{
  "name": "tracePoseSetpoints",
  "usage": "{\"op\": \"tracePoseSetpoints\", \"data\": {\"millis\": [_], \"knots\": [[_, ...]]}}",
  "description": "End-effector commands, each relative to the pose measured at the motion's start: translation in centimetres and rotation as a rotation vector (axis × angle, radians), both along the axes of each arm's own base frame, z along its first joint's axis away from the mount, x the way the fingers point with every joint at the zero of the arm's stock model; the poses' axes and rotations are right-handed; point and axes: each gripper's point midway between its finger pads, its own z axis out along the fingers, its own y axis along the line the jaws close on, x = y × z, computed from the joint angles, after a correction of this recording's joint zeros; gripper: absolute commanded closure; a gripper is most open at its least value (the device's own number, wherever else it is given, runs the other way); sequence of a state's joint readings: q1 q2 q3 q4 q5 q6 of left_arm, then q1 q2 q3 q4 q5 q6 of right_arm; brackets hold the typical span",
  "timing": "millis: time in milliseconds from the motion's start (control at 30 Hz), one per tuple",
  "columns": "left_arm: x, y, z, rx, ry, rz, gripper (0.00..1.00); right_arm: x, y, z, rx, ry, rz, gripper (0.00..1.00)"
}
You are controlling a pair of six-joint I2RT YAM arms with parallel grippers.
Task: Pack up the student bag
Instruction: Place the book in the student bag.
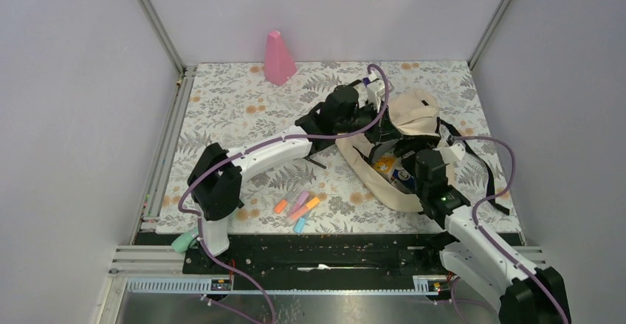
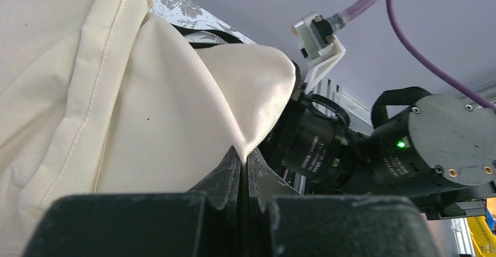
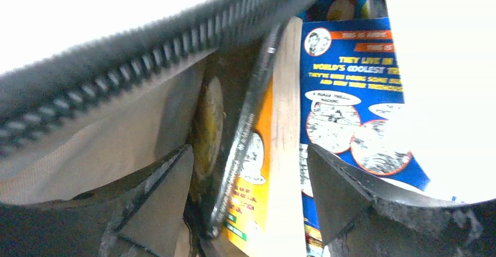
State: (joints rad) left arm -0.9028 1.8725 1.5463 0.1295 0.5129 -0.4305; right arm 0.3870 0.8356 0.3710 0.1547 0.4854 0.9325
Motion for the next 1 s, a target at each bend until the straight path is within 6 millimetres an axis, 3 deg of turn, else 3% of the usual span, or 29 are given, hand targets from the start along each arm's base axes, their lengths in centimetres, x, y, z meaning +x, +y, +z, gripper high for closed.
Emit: {"op": "tracePoseSetpoints", "data": {"millis": [0,167,367,500,600,700,767,833,967], "knots": [[-1.7,0.6,7.0,-0.154,-0.101,-0.044,1.0,-1.3,-2.4,2.5,-0.082,-0.04,-0.066,0.2],[-1.4,0.6,5.8,-0.132,-0.085,-0.026,1.0,-4.2,-4.6,4.1,-0.121,-0.074,-0.105,0.16],[-1.7,0.4,2.0,-0.062,-0.059,-0.027,1.0,-8.3,-8.3,7.9,-0.218,-0.134,-0.181,0.14],[-3.4,-0.5,-1.0,0.022,-0.065,-0.058,1.0,-10.8,-9.7,10.8,-0.277,-0.177,-0.174,0.11],[-5.9,-1.6,-2.8,0.059,-0.05,-0.124,0.98,-12.1,-10.2,11.5,-0.345,-0.117,-0.136,0.08],[-8.4,-2.1,-3.2,0.04,-0.03,-0.221,0.82,-12.5,-9.8,11.6,-0.42,-0.028,-0.064,0.07],[-9.2,-1.7,-2.5,0.011,-0.042,-0.242,0.47,-12.5,-9.2,11.8,-0.454,0.009,-0.008,0.07],[-9.5,-0.6,-1.6,0.001,-0.064,-0.232,0.27,-12.1,-8.3,12.1,-0.477,0.024,0.057,0.07],[-8.8,2.8,-0.4,0.051,-0.126,-0.151,0.16,-11.0,-5.7,13.0,-0.504,0.019,0.217,0.08]]}}
